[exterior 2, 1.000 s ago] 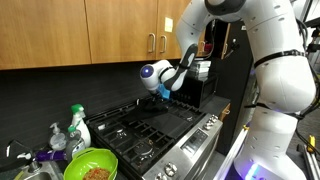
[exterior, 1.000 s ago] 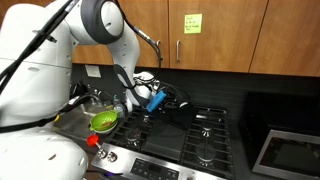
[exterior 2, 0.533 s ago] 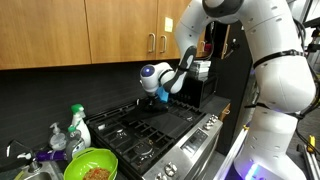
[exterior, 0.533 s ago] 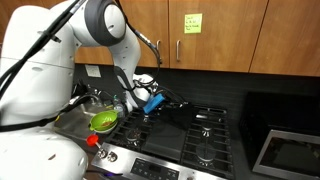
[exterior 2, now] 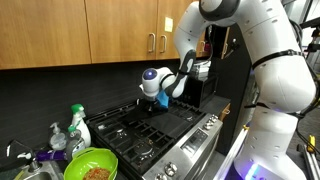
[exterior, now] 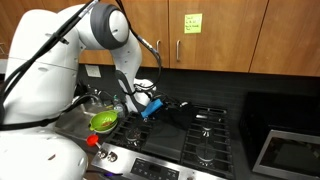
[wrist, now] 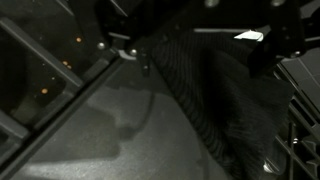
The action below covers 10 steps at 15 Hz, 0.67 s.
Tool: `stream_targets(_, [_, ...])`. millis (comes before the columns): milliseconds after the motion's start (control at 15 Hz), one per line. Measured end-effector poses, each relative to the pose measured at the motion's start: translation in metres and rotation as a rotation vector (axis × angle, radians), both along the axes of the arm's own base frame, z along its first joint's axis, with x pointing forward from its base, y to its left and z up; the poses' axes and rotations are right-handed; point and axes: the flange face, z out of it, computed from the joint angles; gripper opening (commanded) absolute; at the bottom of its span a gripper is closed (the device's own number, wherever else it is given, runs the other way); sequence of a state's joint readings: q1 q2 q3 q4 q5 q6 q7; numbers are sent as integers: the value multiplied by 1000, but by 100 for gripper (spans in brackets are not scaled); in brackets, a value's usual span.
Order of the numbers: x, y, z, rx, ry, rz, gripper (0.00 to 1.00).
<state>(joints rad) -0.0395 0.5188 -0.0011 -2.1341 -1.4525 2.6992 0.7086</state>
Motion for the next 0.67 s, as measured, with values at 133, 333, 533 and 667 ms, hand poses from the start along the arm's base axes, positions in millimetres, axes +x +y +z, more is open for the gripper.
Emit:
stream_targets(133, [-1, -2, -3, -1, 5, 3, 100])
stream_targets(333, [-1, -8, -4, -3, 6, 4, 100])
stream_targets(533, [7, -17, -5, 4, -5, -8, 100])
stream_targets(667, [16, -22, -4, 15, -20, -10, 100])
